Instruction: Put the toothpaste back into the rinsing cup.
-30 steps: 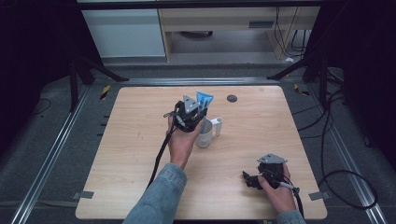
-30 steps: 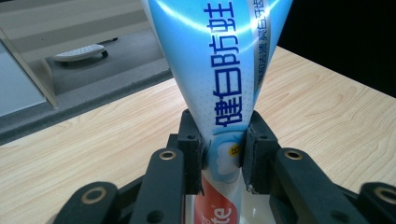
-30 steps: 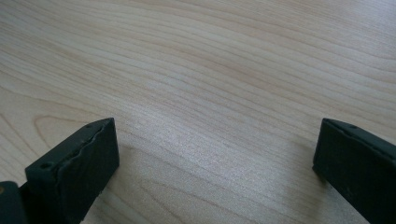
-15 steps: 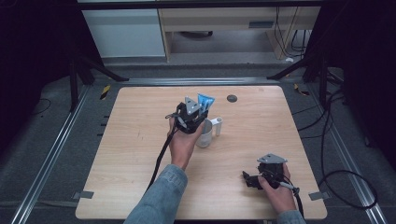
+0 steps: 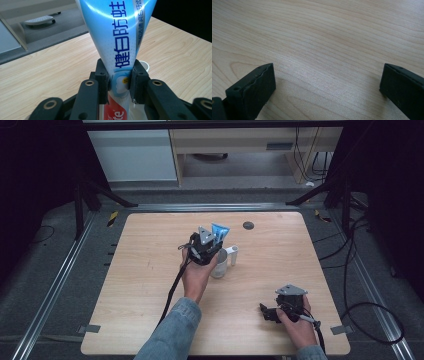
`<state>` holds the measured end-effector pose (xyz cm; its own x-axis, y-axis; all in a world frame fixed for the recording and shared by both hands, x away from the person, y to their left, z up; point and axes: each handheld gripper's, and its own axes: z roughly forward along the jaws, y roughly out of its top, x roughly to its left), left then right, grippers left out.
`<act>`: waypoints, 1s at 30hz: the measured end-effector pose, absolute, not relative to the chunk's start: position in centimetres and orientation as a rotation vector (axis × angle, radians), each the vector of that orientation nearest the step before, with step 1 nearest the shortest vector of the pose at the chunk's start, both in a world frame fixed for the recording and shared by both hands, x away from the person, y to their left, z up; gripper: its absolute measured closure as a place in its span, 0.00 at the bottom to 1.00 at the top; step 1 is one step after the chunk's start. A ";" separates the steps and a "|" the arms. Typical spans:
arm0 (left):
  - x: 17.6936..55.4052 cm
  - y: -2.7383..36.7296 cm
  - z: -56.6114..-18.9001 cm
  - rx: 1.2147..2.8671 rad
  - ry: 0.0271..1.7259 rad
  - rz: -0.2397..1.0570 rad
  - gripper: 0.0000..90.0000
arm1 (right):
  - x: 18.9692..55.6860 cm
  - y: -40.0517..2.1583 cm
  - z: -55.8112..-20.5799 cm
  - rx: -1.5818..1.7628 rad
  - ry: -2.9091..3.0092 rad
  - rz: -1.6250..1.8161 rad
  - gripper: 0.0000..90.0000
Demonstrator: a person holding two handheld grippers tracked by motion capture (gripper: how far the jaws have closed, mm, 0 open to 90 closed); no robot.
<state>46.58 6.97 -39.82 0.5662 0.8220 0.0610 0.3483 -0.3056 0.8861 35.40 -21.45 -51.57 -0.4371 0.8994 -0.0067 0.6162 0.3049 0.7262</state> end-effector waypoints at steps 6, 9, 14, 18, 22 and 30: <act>46.6 6.9 -40.0 1.899 0.951 0.651 0.80 | 35.4 -21.4 -51.6 1.350 2.164 0.926 0.00; 46.6 6.9 -40.2 1.900 0.954 0.649 0.80 | 35.4 -21.4 -51.6 1.350 2.164 0.926 0.00; 46.6 6.9 -40.3 1.904 0.958 0.646 0.80 | 35.4 -21.4 -51.6 1.350 2.164 0.926 0.00; 46.6 6.9 -40.3 1.909 0.956 0.645 0.80 | 35.4 -21.4 -51.6 1.351 2.164 0.926 0.00; 46.6 6.8 -40.4 1.912 0.957 0.646 0.80 | 35.4 -21.4 -51.6 1.350 2.164 0.926 0.00; 46.7 6.7 -40.6 1.927 0.965 0.637 0.80 | 35.4 -21.4 -51.6 1.350 2.164 0.926 0.01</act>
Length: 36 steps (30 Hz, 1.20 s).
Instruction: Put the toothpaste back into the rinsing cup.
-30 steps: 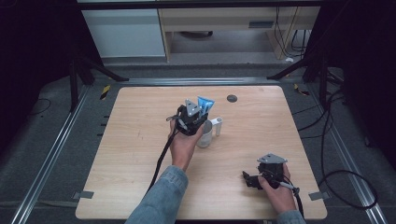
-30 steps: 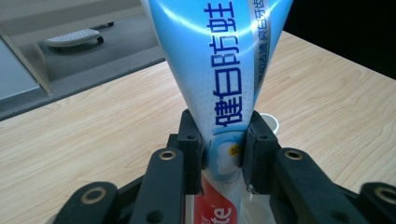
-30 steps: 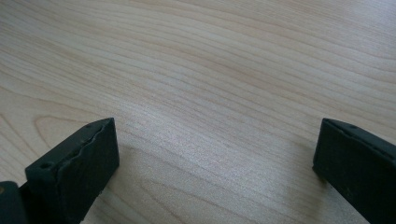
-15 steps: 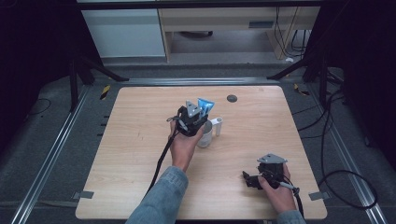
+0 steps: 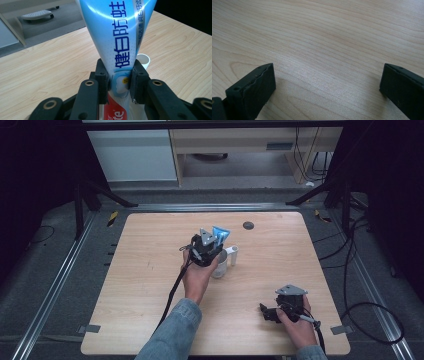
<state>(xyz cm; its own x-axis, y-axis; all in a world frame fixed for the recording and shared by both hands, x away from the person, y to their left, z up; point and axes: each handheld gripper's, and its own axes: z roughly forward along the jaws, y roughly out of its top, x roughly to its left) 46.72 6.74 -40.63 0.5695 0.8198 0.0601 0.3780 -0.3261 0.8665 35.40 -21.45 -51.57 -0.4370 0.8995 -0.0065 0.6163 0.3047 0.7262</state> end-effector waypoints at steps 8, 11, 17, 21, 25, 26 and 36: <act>46.8 6.7 -40.7 1.927 0.968 0.632 0.79 | 35.4 -21.4 -51.6 1.350 2.164 0.926 0.00; 47.0 6.6 -40.7 1.928 0.971 0.627 0.79 | 35.4 -21.4 -51.6 1.350 2.164 0.926 0.00; 47.3 6.5 -40.7 1.930 0.979 0.620 0.79 | 35.4 -21.4 -51.6 1.352 2.165 0.926 0.00; 47.5 6.2 -40.7 1.934 0.984 0.630 0.78 | 35.4 -21.4 -51.6 1.352 2.165 0.926 0.01; 47.6 6.0 -40.8 1.932 0.988 0.636 0.78 | 35.4 -21.4 -51.6 1.353 2.164 0.926 0.00; 47.7 6.0 -40.8 1.933 0.988 0.637 0.78 | 35.4 -21.4 -51.6 1.352 2.164 0.926 0.00; 47.7 6.0 -40.6 1.920 0.993 0.651 0.74 | 35.4 -21.4 -51.6 1.352 2.165 0.926 0.01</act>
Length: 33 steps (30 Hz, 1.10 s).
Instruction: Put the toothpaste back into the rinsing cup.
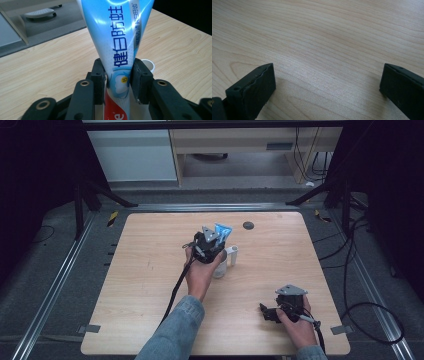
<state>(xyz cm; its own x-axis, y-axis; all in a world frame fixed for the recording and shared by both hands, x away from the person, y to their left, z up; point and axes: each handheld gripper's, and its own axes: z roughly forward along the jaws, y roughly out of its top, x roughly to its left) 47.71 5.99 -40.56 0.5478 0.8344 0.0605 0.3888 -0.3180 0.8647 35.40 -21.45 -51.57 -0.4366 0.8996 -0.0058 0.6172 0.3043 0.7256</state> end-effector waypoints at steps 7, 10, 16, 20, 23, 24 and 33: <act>47.7 6.1 -40.5 1.917 0.994 0.669 0.67 | 35.4 -21.4 -51.6 1.352 2.165 0.926 0.00; 47.7 6.0 -40.5 1.916 0.993 0.671 0.64 | 35.4 -21.4 -51.6 1.352 2.165 0.926 0.00; 47.7 6.0 -40.6 1.927 0.999 0.679 0.54 | 35.4 -21.4 -51.6 1.352 2.165 0.926 0.00; 47.7 6.0 -40.6 1.920 1.000 0.679 0.48 | 35.4 -21.4 -51.6 1.352 2.165 0.926 0.00; 47.7 6.0 -40.6 1.926 1.001 0.671 0.42 | 35.4 -21.4 -51.6 1.352 2.165 0.926 0.00; 47.6 6.0 -40.6 1.925 1.002 0.669 0.40 | 35.4 -21.4 -51.6 1.352 2.164 0.926 0.00; 47.6 6.1 -40.5 1.932 1.005 0.636 0.29 | 35.4 -21.4 -51.6 1.351 2.165 0.926 0.00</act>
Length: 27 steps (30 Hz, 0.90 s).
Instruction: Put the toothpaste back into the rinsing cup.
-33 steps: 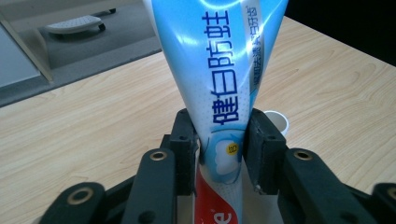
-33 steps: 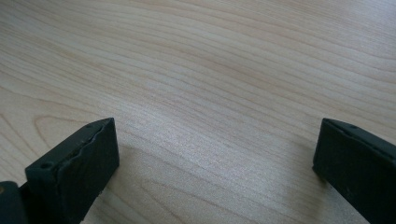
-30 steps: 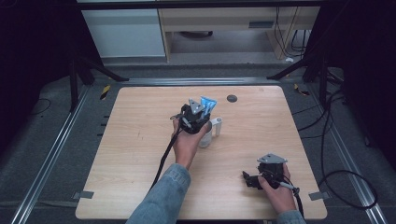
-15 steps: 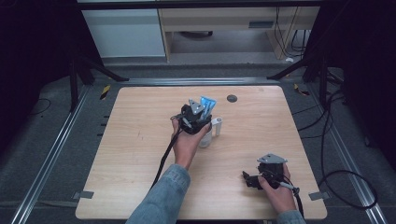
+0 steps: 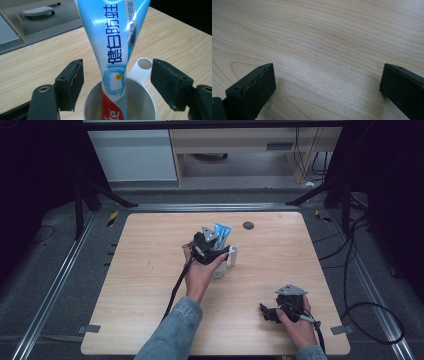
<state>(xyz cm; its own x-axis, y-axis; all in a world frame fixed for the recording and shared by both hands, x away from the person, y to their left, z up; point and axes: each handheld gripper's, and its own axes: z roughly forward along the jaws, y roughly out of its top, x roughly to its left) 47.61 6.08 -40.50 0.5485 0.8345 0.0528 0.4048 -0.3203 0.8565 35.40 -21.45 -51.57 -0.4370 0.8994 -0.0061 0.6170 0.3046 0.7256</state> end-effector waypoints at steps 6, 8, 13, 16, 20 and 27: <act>47.4 6.0 -40.3 1.934 1.011 0.636 0.22 | 35.4 -21.4 -51.6 1.352 2.165 0.926 0.00; 47.3 6.1 -40.2 1.937 1.010 0.636 0.19 | 35.4 -21.4 -51.6 1.352 2.165 0.926 0.00; 47.1 6.0 -40.1 1.957 1.000 0.617 0.14 | 35.4 -21.4 -51.6 1.352 2.165 0.926 0.00; 46.9 5.9 -39.8 1.955 0.997 0.615 0.13 | 35.4 -21.4 -51.6 1.352 2.165 0.926 0.00; 46.6 5.9 -39.6 1.968 0.989 0.613 0.11 | 35.4 -21.4 -51.6 1.353 2.164 0.926 0.00; 45.9 5.9 -39.2 1.986 0.970 0.630 0.08 | 35.4 -21.4 -51.6 1.352 2.164 0.926 0.00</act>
